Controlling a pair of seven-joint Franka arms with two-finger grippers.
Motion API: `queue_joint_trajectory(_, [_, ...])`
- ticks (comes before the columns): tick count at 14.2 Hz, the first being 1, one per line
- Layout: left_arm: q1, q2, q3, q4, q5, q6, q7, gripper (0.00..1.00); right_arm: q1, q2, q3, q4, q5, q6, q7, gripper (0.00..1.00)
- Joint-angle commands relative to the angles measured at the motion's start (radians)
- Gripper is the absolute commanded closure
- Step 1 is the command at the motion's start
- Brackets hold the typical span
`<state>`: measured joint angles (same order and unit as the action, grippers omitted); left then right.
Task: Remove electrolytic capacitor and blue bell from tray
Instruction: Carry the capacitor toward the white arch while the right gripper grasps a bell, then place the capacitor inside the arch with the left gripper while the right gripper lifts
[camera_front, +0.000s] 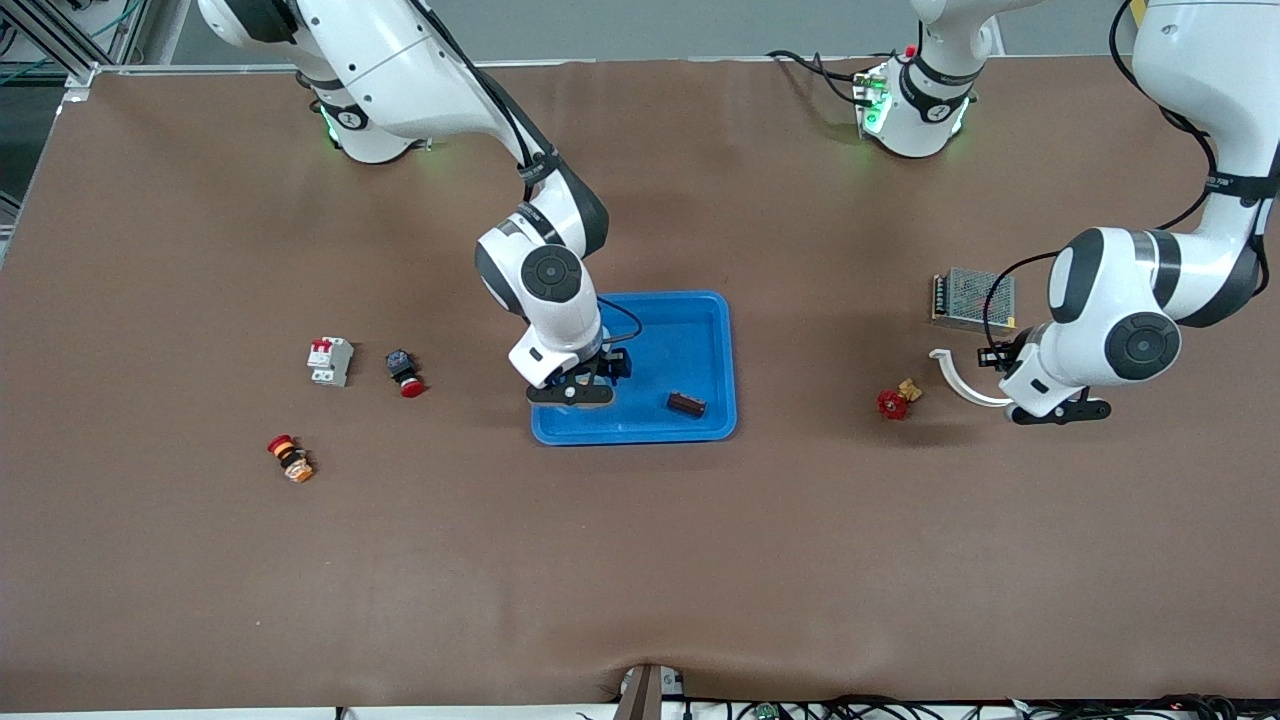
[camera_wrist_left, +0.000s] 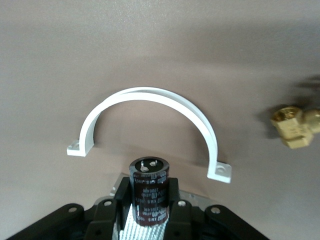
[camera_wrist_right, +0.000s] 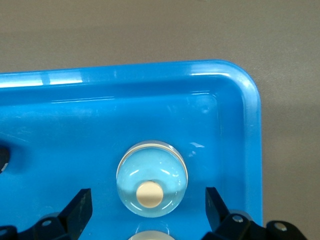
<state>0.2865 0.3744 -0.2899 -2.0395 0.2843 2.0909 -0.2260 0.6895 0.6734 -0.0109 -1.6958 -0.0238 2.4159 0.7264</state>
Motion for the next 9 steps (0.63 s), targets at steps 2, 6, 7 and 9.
queue_joint_trajectory(2, [0.020,-0.025,-0.011,-0.128,0.041,0.181,0.010,1.00,0.010,0.023,-0.009,0.013,-0.021,0.023,0.022,0.00])
queue_joint_trajectory(6, [0.051,-0.019,-0.011,-0.198,0.142,0.314,0.010,1.00,0.010,0.045,-0.009,0.016,-0.022,0.051,0.021,0.00])
queue_joint_trajectory(7, [0.056,-0.014,-0.011,-0.209,0.154,0.342,0.010,1.00,0.010,0.045,-0.009,0.016,-0.022,0.051,0.021,0.00])
queue_joint_trajectory(9, [0.063,-0.003,-0.011,-0.214,0.156,0.357,0.010,1.00,0.010,0.045,-0.009,0.018,-0.022,0.052,0.021,0.00])
